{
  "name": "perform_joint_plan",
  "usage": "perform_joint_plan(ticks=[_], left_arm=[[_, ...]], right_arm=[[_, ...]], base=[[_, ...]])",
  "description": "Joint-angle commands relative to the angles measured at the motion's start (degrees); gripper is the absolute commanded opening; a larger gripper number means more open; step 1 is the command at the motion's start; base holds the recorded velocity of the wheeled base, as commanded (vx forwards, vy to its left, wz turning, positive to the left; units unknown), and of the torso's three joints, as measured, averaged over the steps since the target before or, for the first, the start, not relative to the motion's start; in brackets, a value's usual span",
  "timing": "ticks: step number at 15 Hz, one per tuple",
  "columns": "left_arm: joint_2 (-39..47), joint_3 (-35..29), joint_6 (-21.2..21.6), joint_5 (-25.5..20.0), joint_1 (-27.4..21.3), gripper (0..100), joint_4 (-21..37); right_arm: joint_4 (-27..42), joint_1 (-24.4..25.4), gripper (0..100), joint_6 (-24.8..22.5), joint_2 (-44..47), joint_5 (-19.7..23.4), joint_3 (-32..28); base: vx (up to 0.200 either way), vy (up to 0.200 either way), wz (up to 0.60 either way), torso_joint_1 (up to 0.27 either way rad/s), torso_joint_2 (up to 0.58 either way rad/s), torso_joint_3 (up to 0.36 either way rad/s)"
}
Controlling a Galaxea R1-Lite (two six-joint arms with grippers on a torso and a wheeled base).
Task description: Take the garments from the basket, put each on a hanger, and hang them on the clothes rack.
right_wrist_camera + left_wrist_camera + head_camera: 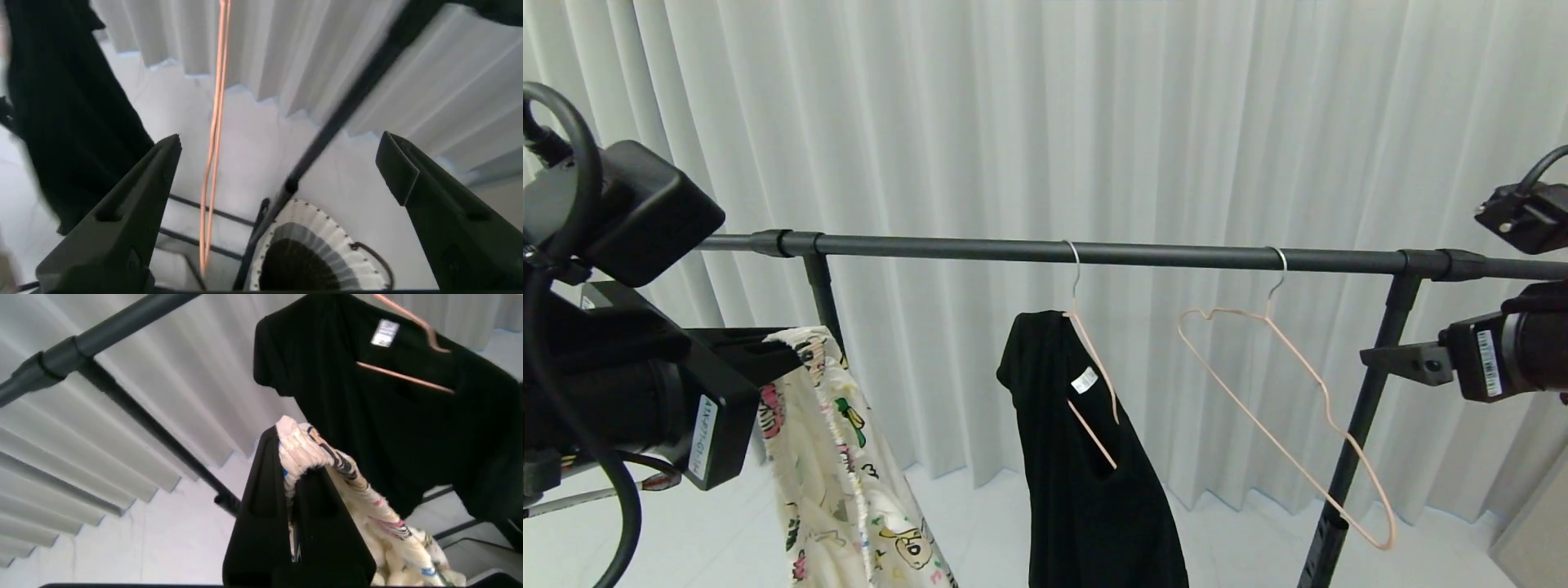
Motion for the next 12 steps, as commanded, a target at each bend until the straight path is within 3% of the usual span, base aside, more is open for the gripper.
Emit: perform_joint_plan(ticks=[1, 6, 10, 12], left_arm=[[-0.10, 0.30, -0.01, 0.01, -0.25, 0, -0.02], [-0.19, 0.39, -0.10, -0.07, -0.25, 0, -0.02], [-0.36, 0.66, -0.01, -0.07, -0.25, 0, -0.02], [-0.54, 0.74, -0.01, -0.07, -0.33, 0, -0.02]], right_arm=[[-0.16, 1.01, 100, 2.96, 6.16, -0.07, -0.02], [-0.78, 1.63, 100, 8.23, 13.90, -0.34, 0.77], [-11.85, 2.24, 100, 8.23, 16.89, -0.43, 7.01], [-12.03, 2.24, 100, 8.32, 16.71, -0.43, 7.28]], base=[[0.000, 0.000, 0.00, 0.000, 0.00, 0.000], [0.000, 0.000, 0.00, 0.000, 0.00, 0.000], [0.000, 0.000, 0.00, 0.000, 0.00, 0.000], [0.000, 0.000, 0.00, 0.000, 0.00, 0.000]])
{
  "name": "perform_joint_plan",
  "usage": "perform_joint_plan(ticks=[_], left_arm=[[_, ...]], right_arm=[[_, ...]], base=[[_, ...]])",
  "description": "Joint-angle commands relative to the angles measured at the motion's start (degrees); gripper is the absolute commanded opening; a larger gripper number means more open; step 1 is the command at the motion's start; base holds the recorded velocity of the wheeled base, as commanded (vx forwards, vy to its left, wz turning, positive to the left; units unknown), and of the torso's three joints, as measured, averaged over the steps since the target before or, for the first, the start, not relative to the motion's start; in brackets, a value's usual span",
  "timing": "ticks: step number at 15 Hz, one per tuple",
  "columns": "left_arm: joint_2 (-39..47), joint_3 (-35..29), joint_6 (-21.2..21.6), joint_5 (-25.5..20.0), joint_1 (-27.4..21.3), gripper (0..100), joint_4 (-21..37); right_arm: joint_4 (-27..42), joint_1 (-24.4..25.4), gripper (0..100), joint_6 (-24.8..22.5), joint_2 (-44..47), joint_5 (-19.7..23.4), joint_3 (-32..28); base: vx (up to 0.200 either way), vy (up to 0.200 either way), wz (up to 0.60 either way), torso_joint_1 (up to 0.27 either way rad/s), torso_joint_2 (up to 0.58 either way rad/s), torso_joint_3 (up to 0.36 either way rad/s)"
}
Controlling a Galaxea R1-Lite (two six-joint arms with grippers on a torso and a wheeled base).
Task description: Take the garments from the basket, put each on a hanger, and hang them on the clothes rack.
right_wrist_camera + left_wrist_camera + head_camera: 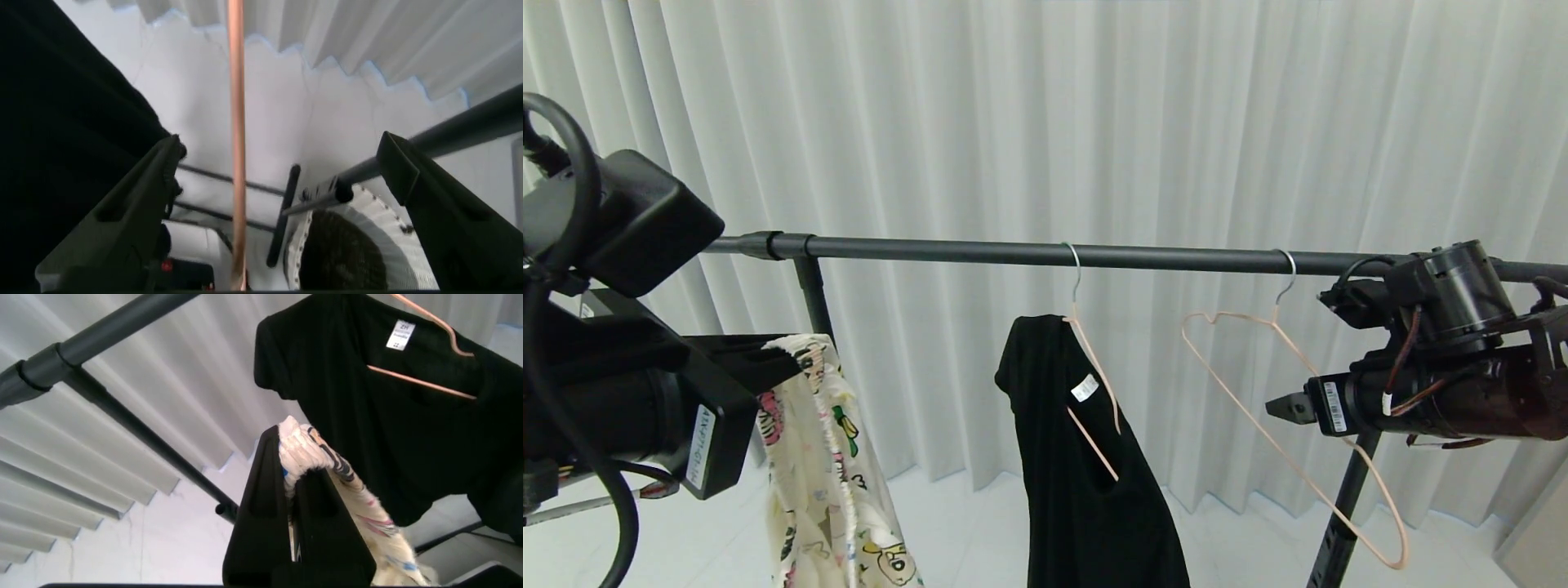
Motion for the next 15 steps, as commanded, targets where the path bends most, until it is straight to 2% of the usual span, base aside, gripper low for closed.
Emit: perform_joint_plan(ticks=[1, 3, 4, 8, 11, 15], left_arm=[[-0.10, 0.46, 0.02, 0.04, -0.05, 0, 0.01], [-0.27, 0.90, 0.02, 0.04, -1.02, 0, 0.01], [-0.27, 0.99, 0.02, 0.04, -1.46, 0, 0.01], [-0.63, 0.99, 0.02, 0.04, -1.64, 0, 0.01], [-0.98, 1.17, 0.02, 0.04, -1.64, 0, 0.01], [-1.59, 1.69, 0.02, 0.04, -1.64, 0, 0.01]], right_arm=[[-0.01, 0.07, 100, 0.06, 0.22, -0.06, 0.41], [0.26, 0.25, 100, 0.06, -0.49, -0.06, 0.50], [0.43, 0.42, 0, 0.14, -0.57, -0.06, 0.50], [2.98, 1.13, 0, 0.50, -2.24, -0.06, 0.59], [3.07, 1.92, 0, 2.25, -2.42, -0.06, 0.41], [2.72, 2.27, 0, 2.25, -3.56, 0.02, 0.50]], base=[[0.000, 0.000, 0.00, 0.000, 0.00, 0.000], [0.000, 0.000, 0.00, 0.000, 0.00, 0.000], [0.000, 0.000, 0.00, 0.000, 0.00, 0.000], [0.000, 0.000, 0.00, 0.000, 0.00, 0.000], [0.000, 0.000, 0.00, 0.000, 0.00, 0.000], [0.000, 0.000, 0.00, 0.000, 0.00, 0.000]])
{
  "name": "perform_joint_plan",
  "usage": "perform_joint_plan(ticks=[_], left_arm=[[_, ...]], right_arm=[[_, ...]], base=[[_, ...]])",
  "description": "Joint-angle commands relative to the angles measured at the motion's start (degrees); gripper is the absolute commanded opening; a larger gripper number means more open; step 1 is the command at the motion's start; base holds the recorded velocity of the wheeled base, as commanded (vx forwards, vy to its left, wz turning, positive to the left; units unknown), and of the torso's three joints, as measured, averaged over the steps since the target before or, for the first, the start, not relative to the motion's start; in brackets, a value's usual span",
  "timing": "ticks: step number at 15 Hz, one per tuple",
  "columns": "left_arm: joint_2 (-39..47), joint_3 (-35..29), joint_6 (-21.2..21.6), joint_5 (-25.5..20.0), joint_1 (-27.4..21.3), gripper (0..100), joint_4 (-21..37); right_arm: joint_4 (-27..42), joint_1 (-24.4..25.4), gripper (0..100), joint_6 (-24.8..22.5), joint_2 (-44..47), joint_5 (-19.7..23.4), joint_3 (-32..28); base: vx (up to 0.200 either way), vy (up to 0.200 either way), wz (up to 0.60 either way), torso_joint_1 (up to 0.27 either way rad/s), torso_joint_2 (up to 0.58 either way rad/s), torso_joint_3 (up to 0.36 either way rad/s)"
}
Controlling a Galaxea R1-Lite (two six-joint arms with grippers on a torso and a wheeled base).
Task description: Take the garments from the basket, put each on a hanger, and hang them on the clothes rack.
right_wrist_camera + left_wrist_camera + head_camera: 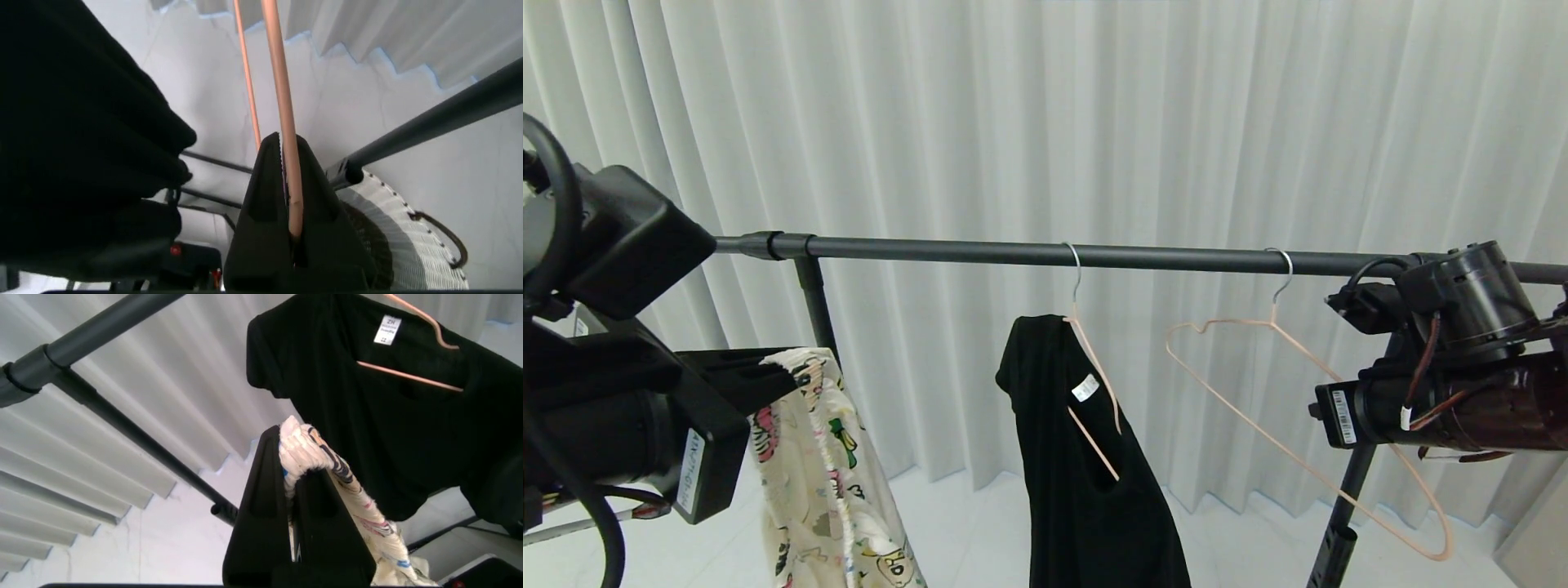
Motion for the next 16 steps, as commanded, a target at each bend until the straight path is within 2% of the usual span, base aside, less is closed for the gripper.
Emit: perform_joint_plan(ticks=[1, 8, 10, 11, 14, 16], left_arm=[[-0.91, 0.71, -0.01, 0.04, 0.01, 0, 0.01], [-4.17, 3.52, -0.01, 0.04, 0.01, 0, 0.01], [-4.52, 3.43, 0.08, 0.04, 0.10, 0, 0.01], [-4.61, 3.43, 0.08, 0.12, 0.10, 0, 0.01], [-4.87, 3.43, 0.17, 0.12, 0.10, 0, 0.01], [-4.96, 3.43, 0.25, 0.12, 0.10, 0, 0.01]], right_arm=[[-0.58, 0.20, 0, -0.01, -1.80, -0.15, -0.09], [-2.16, 3.01, 0, -0.63, -8.30, -0.59, 0.44], [-2.16, 4.24, 0, -0.80, -10.06, -2.61, 1.85], [-2.16, 5.03, 0, -1.16, -11.82, -4.11, 3.08], [-1.90, 5.21, 0, -1.42, -15.25, -4.19, 4.83], [-1.90, 5.21, 0, -4.94, -19.11, -4.11, 7.47]], base=[[0.000, 0.000, 0.00, 0.000, 0.00, 0.000], [0.000, 0.000, 0.00, 0.000, 0.00, 0.000], [0.000, 0.000, 0.00, 0.000, 0.00, 0.000], [-0.200, 0.000, 0.00, 0.002, 0.00, -0.002], [-0.200, 0.000, 0.00, 0.012, 0.00, 0.004], [-0.200, 0.000, 0.00, -0.007, 0.00, 0.007]])
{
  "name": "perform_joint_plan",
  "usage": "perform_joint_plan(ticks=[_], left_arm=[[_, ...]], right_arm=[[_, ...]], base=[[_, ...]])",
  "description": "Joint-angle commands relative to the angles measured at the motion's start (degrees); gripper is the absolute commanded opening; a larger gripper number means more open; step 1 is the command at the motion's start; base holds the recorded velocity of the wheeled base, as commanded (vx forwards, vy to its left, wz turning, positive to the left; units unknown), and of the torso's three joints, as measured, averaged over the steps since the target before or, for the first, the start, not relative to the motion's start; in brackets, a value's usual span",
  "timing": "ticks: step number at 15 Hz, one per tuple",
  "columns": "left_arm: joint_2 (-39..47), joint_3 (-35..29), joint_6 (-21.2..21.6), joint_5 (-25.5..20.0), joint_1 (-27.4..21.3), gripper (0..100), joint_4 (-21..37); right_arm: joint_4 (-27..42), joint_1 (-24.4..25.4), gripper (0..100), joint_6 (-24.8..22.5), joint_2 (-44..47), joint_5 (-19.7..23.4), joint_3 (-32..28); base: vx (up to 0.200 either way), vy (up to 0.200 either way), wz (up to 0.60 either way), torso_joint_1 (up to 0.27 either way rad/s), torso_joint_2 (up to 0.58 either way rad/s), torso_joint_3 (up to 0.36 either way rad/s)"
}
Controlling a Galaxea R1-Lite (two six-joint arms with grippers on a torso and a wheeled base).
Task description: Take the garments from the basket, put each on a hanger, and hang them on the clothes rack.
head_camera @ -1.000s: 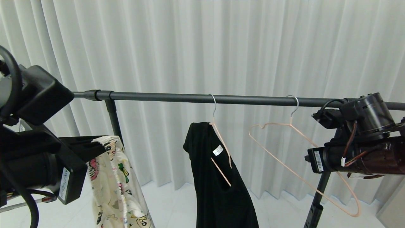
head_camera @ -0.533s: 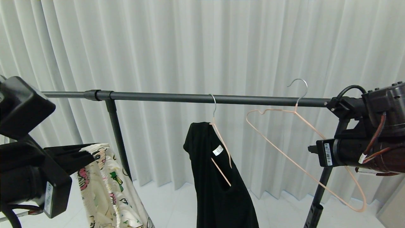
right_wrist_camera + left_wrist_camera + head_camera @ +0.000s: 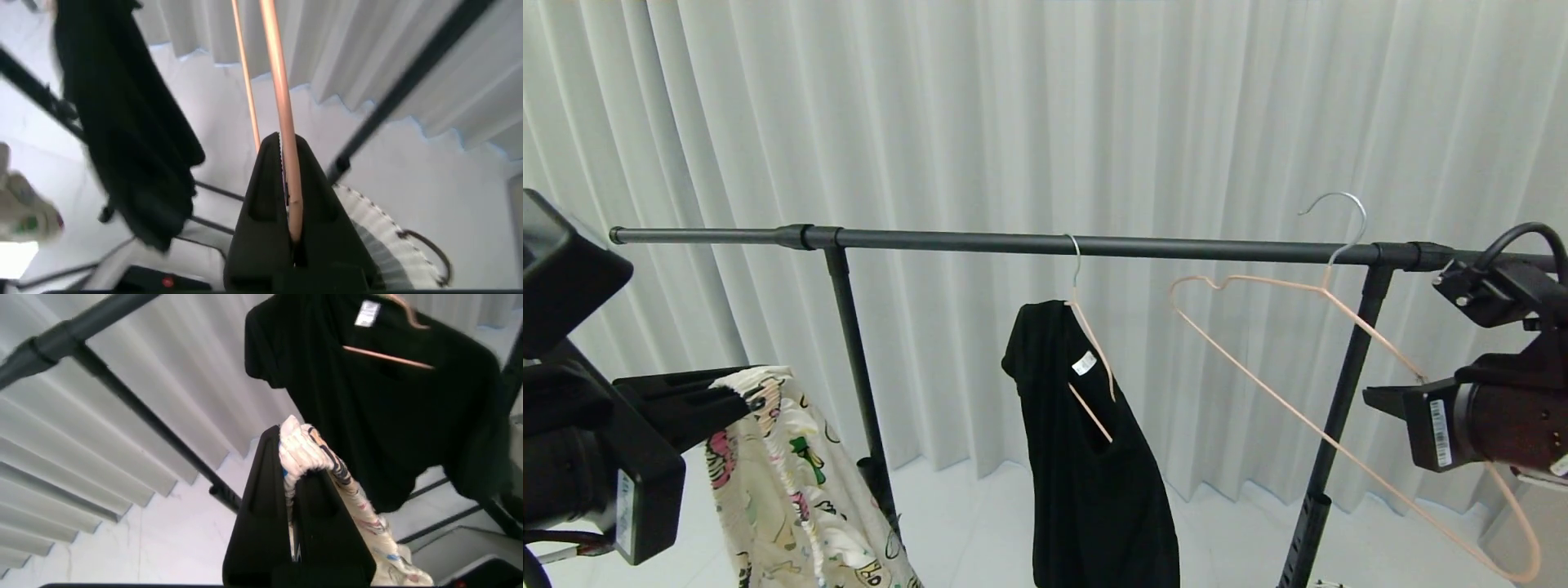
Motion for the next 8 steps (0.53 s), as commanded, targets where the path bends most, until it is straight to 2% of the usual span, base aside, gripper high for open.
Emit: perform_joint_plan(ticks=[1, 4, 7, 8], left_arm=[[0.02, 0.03, 0.03, -0.01, -0.01, 0, -0.02], [0.37, 0.12, 0.03, -0.01, -0.10, 0, -0.02], [0.90, 0.38, 0.03, -0.10, -0.19, 0, -0.02], [0.72, 1.00, 0.03, -0.10, -1.15, 0, -0.02]], right_arm=[[0.08, 0.08, 0, -1.99, -4.98, 0.14, 2.43], [0.08, 3.33, 0, -3.22, -8.58, 0.14, 4.36], [0.17, 11.06, 0, -3.13, -10.96, 0.14, 5.59], [0.08, 14.84, 0, -3.13, -11.48, 0.14, 6.47]], base=[[-0.200, 0.000, 0.00, 0.007, 0.01, 0.002], [-0.200, 0.000, 0.00, -0.001, 0.00, 0.004], [-0.200, 0.000, 0.00, -0.002, 0.00, 0.005], [0.000, 0.000, 0.00, 0.000, 0.00, 0.000]])
